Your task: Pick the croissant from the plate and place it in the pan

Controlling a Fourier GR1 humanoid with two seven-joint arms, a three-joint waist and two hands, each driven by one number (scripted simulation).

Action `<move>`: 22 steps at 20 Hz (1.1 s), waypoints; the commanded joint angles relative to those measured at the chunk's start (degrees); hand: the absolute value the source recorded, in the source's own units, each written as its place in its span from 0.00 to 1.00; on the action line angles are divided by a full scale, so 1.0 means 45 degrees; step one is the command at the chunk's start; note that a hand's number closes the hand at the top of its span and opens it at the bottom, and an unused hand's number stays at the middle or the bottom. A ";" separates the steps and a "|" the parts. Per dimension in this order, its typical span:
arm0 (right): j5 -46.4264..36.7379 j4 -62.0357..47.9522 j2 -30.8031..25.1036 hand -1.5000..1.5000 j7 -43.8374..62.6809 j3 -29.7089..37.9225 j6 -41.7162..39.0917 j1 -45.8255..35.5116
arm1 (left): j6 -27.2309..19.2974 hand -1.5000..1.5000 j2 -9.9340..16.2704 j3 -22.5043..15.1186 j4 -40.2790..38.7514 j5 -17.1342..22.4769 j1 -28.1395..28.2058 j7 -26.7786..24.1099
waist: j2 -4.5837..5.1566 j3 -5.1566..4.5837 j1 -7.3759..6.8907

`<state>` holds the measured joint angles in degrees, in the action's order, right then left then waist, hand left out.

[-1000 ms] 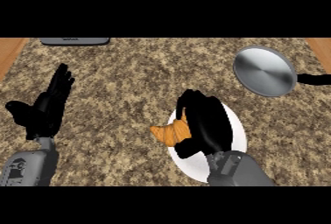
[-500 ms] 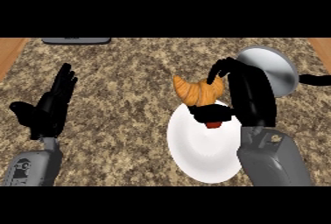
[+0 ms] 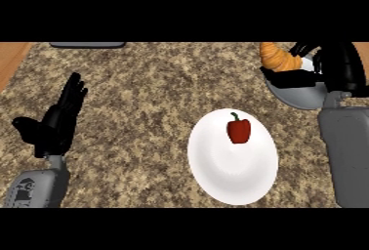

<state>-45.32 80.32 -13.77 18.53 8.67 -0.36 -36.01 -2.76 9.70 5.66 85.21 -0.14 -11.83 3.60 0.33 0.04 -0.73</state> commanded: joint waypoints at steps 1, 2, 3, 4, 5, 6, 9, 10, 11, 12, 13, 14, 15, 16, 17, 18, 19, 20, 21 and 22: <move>-0.0270 -0.2937 -0.0621 1.00 -0.2188 0.0753 0.1755 -0.0073 | 0.0587 0.50 0.0428 0.0441 -0.0228 0.0461 -0.0068 -0.0278 | 0.0020 -0.0002 -0.0059; 0.0268 -0.4092 -0.1477 1.00 -0.3113 0.1487 0.1547 -0.0547 | 0.0062 0.50 -0.0047 -0.0009 -0.0309 0.0003 -0.0377 -0.0114 | 0.0087 0.0008 -0.0129; -0.0217 -0.4802 -0.1844 1.00 -0.3458 0.1443 0.1910 -0.0669 | 0.0127 0.50 -0.0171 -0.0179 -0.0240 0.0022 -0.0270 0.0024 | 0.0115 0.0011 -0.0214; -0.0564 -0.5628 -0.2210 1.00 -0.3421 0.1560 0.2176 -0.1304 | -0.0080 0.50 -0.0078 -0.0130 -0.0066 -0.0106 -0.0678 0.0266 | 0.0150 0.0015 -0.0329; -0.1098 -0.6131 -0.2450 1.00 -0.3800 0.1487 0.2855 -0.1026 | 0.0160 0.50 -0.0071 -0.0179 0.0049 0.0035 -0.0435 0.0132 | 0.0210 0.0021 -0.0474; -0.0910 -0.6942 -0.2798 1.00 -0.4165 0.1882 0.3074 -0.1374 | 0.0223 0.50 -0.0051 -0.0256 0.0598 0.0040 0.0069 0.0121 | 0.0191 0.0028 -0.0624; -0.0973 -0.9054 -0.3010 1.00 -0.5391 0.2196 0.4279 -0.1762 | 0.0443 0.50 0.0401 0.0132 0.0062 0.0273 -0.0864 0.0785 | 0.0209 0.0029 -0.0494; -0.0843 -0.9782 -0.3452 1.00 -0.5532 0.2470 0.4097 -0.2265 | 0.0346 0.50 0.0149 -0.0066 0.0328 0.0200 -0.0677 0.0462 | 0.0283 0.0039 -0.0721; -0.0839 -1.0594 -0.3145 1.00 -0.5528 0.2538 0.4528 -0.2864 | 0.0154 0.50 -0.0041 -0.0335 0.0172 -0.0066 -0.0818 0.0729 | 0.0238 0.0033 -0.0625; -0.0599 -1.0936 -0.3332 1.00 -0.6100 0.2768 0.4576 -0.2670 | 0.0342 0.50 0.0144 0.0040 -0.0354 0.0190 -0.1116 0.0288 | 0.0341 0.0040 -0.0667; -0.0698 -1.1357 -0.3495 1.00 -0.6320 0.2869 0.4920 -0.2484 | 0.0082 0.50 -0.0064 -0.0148 -0.0335 -0.0088 -0.0949 0.0139 | 0.0368 0.0047 -0.0704; -0.0638 -1.1705 -0.3483 1.00 -0.6326 0.3032 0.5190 -0.2753 | 0.0168 0.50 -0.0337 -0.0344 0.0011 0.0058 -0.0529 0.0074 | 0.0382 0.0055 -0.0901; -0.0390 -1.1938 -0.3586 1.00 -0.6890 0.3264 0.5349 -0.2655 | 0.0192 0.50 -0.0204 -0.0242 -0.0312 0.0023 -0.0779 0.0082 | 0.0428 0.0064 -0.0846; -0.0573 -1.2376 -0.3800 1.00 -0.7074 0.3154 0.5250 -0.2873 | 0.0435 0.50 -0.0086 -0.0355 0.0037 0.0110 -0.0670 0.0348 | 0.0395 0.0065 -0.0944; -0.0682 -1.2834 -0.4017 1.00 -0.7066 0.3020 0.4690 -0.3356 | 0.0365 0.50 0.0005 -0.0207 -0.0093 0.0198 -0.1382 0.0795 | 0.0359 0.0055 -0.0821; 0.0724 -1.2643 -0.3348 1.00 -0.7510 0.4030 0.4457 -0.3040 | 0.0328 0.50 -0.0112 -0.0284 -0.0215 0.0090 -0.1101 0.0353 | 0.0451 0.0093 -0.0869; 0.0312 -1.3211 -0.3643 1.00 -0.7081 0.3843 0.4340 -0.3463 | 0.0237 0.50 -0.0222 -0.0492 0.0079 -0.0044 -0.1088 0.0477 | 0.0453 0.0083 -0.1062; 0.0078 -1.3739 -0.3865 0.00 -0.6833 0.3681 0.3848 -0.3441 | 0.0165 0.50 -0.0049 -0.0276 0.0112 -0.0072 -0.1079 0.0312 | 0.0435 0.0068 -0.1054; 0.0590 -1.4024 -0.3559 0.00 -0.6951 0.3920 0.2784 -0.3200 | 0.0111 0.50 -0.0167 -0.0333 -0.0101 -0.0085 -0.1182 0.0413 | 0.0460 0.0080 -0.0943; 0.0884 -1.4235 -0.3701 0.00 -0.7194 0.4111 0.2028 -0.3290 | 0.0250 0.50 -0.0192 -0.0486 -0.0174 -0.0184 -0.0779 0.0030 | 0.0479 0.0082 -0.0992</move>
<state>-44.37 21.66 -29.99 -12.33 24.94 15.90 -50.04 -1.76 9.13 4.15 84.90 -0.29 -16.23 5.02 2.24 0.36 -4.89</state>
